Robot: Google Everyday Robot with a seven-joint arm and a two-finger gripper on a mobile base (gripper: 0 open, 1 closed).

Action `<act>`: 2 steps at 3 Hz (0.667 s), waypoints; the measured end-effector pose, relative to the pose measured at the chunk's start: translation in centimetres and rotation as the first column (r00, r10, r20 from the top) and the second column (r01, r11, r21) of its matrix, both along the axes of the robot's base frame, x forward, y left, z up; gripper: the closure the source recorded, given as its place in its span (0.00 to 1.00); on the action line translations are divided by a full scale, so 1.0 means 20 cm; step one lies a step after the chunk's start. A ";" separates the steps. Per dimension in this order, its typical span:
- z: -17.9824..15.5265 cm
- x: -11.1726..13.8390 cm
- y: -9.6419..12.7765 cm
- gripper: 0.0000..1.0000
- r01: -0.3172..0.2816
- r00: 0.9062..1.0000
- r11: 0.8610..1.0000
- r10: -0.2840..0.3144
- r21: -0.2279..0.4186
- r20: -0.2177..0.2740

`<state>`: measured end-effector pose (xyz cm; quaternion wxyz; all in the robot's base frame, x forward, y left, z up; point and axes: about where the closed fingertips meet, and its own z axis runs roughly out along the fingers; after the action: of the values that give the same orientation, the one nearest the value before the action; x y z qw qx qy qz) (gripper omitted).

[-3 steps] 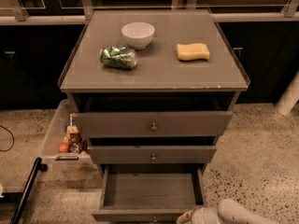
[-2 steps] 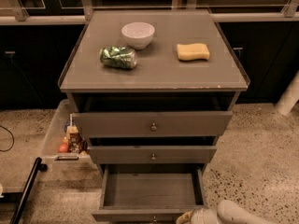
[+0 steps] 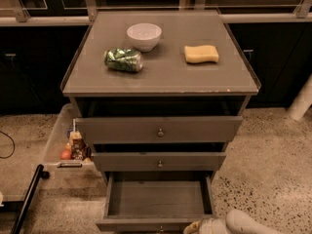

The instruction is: Close bottom drawer

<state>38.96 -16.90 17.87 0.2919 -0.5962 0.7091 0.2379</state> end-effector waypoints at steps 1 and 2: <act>0.00 0.00 0.00 0.37 0.000 1.000 1.000 0.000 0.000 0.000; 0.00 0.00 0.00 0.13 0.000 1.000 1.000 0.000 0.001 0.000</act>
Offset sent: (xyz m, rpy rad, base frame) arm 0.0000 0.0000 0.0000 0.0000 0.0000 0.0000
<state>38.96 -16.90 17.87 0.2920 -0.5961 0.7090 0.2380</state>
